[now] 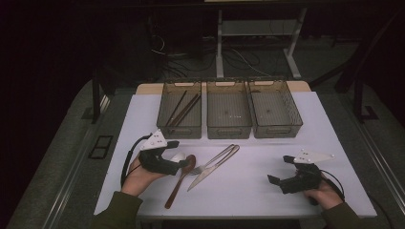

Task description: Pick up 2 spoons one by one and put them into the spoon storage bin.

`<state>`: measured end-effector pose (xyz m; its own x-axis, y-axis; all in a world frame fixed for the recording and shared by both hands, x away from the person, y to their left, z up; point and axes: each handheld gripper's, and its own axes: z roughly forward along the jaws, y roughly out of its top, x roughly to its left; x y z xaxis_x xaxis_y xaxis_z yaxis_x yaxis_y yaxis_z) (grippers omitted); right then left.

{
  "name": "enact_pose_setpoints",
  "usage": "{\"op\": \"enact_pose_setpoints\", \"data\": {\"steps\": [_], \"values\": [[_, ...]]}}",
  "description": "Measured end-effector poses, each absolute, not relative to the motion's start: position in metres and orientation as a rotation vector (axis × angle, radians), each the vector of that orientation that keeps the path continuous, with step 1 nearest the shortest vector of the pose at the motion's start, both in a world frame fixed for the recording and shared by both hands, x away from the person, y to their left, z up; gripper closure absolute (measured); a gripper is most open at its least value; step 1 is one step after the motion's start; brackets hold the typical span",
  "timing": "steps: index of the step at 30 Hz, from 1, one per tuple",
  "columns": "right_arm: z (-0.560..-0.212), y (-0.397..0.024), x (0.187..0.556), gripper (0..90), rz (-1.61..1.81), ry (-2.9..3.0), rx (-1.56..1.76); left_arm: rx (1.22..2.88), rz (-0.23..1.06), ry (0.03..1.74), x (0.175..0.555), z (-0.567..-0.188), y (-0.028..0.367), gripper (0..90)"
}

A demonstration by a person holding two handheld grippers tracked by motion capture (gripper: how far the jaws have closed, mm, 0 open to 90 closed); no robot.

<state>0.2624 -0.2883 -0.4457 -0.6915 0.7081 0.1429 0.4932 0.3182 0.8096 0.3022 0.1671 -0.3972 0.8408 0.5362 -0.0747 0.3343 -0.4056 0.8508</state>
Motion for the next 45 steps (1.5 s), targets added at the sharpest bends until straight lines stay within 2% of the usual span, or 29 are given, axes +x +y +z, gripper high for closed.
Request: {"op": "enact_pose_setpoints", "data": {"steps": [13,24,32,40,45], "values": [[-0.446,-0.288,0.262,0.4,1.309,2.346,1.101,2.066,0.272,0.716,0.298,-0.417,0.183,21.2],[-0.447,-0.288,0.262,0.4,1.307,2.35,1.096,2.123,0.277,0.776,0.308,-0.43,0.188,30.9],[-0.447,-0.288,0.263,0.4,1.304,2.35,1.097,2.109,0.274,0.818,0.318,-0.436,0.19,33.1],[-0.447,-0.288,0.262,0.4,1.303,2.352,1.094,2.169,0.27,0.824,0.318,-0.439,0.193,34.2],[-0.446,-0.288,0.262,0.4,1.306,2.351,1.093,2.193,0.256,0.823,0.317,-0.442,0.196,38.5]]}}
